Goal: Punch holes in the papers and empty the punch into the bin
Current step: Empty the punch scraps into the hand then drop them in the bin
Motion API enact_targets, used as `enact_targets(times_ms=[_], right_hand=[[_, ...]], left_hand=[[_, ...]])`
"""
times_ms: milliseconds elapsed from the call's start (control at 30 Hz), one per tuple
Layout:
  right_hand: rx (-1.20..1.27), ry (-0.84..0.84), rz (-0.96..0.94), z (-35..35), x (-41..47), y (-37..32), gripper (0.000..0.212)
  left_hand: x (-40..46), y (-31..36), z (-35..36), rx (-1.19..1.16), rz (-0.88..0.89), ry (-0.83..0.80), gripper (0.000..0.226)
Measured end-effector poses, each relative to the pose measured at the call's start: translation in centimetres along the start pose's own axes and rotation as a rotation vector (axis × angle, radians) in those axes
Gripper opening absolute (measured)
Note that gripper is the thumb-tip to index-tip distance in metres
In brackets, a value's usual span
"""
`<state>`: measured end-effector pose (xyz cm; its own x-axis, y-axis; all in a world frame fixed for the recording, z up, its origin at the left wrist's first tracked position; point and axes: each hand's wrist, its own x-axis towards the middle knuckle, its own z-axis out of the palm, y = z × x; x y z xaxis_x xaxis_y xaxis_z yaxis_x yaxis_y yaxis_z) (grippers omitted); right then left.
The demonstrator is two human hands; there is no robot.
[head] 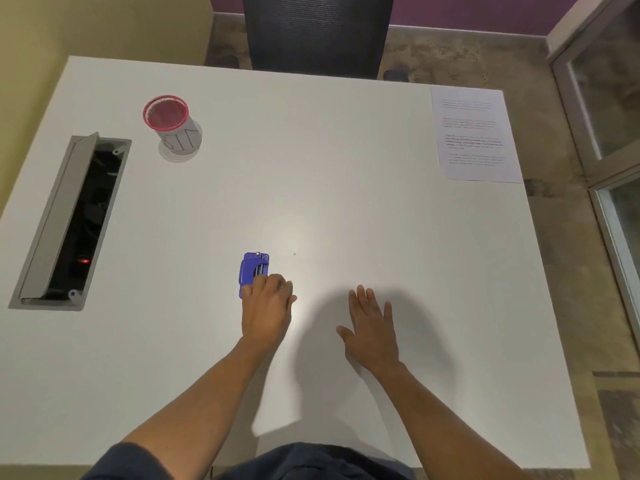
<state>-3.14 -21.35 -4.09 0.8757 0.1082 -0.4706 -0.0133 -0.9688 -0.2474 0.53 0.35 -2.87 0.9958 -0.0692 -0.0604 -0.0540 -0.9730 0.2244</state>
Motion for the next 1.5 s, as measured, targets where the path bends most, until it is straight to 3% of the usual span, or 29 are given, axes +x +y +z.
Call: enact_targets(times_ms=[533, 733, 800, 900, 1000, 1133, 1300, 1500], right_hand=[[-0.038, -0.002, -0.041, 1.3, 0.0, 1.0, 0.073], [0.051, 0.042, -0.03, 0.9, 0.1, 0.8, 0.072], [0.239, 0.096, -0.011, 0.4, 0.1, 0.4, 0.067], [0.742, 0.195, 0.105, -0.9, -0.1, -0.8, 0.056], [1.25, 0.185, 0.281, -2.4, 0.3, -1.9, 0.034], [1.915, 0.017, 0.413, -3.5, 1.1, -2.4, 0.061], [2.18, -0.128, 0.392, -4.4, 2.0, -3.4, 0.073], [2.313, -0.193, 0.311, -5.2, 2.9, -4.4, 0.08]], left_hand=[[0.7, 0.0, 0.3, -0.044, 0.069, 0.048, 0.015], [0.6, 0.2, 0.8, 0.047, 0.075, -0.013, 0.016], [0.6, 0.5, 0.5, 0.033, 0.061, -0.025, 0.015], [0.5, 1.4, -0.1, -0.127, 0.03, -0.03, 0.016], [0.5, 2.7, -0.8, -0.282, 0.021, -0.061, 0.018], [0.3, 4.7, -2.1, -0.441, 0.057, -0.066, 0.024], [0.5, 6.7, -3.4, -0.504, 0.076, -0.049, 0.015], [0.4, 7.9, -4.4, -0.503, 0.098, -0.057, 0.023]])
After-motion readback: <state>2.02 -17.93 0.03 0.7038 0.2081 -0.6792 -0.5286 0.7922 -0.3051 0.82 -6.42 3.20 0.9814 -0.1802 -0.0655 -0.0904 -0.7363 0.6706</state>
